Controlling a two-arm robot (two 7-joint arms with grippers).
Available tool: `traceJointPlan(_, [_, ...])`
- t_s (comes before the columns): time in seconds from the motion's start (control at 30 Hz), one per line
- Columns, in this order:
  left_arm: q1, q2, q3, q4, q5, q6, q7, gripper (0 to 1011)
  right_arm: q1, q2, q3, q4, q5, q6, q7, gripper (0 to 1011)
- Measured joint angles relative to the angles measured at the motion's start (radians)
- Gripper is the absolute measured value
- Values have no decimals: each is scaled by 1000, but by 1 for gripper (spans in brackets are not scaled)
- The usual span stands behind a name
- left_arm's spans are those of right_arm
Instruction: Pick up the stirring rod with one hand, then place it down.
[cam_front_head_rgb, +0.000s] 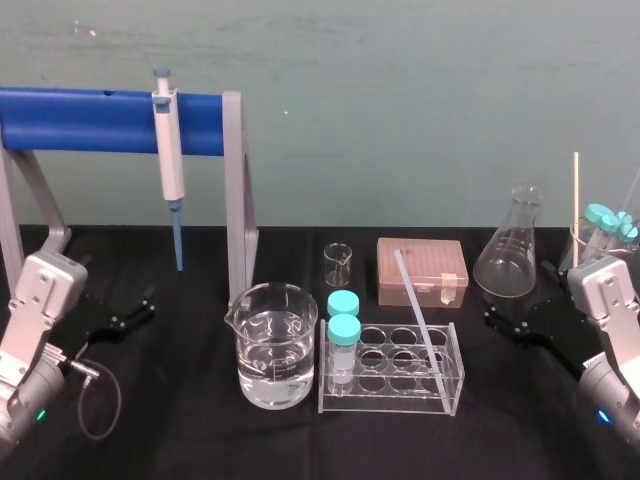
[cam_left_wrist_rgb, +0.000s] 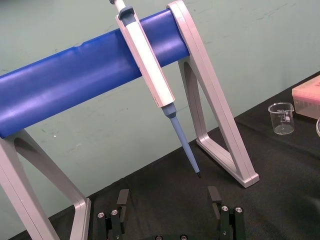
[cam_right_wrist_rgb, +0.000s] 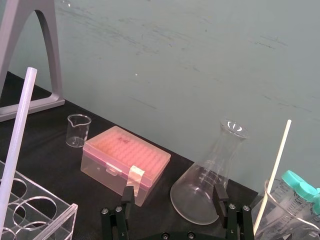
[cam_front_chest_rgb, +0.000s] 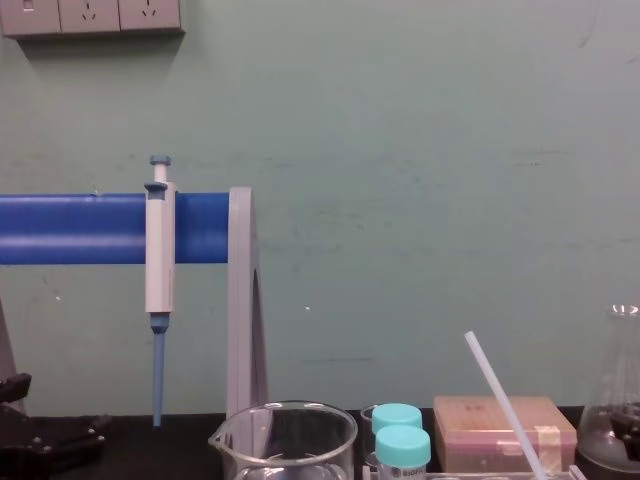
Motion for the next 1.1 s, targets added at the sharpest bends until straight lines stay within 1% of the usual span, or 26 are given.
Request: traceJointPlan(1.1, [0, 0, 0, 0, 0, 0, 0, 1000, 0, 0, 0, 0, 0, 0, 0, 1003])
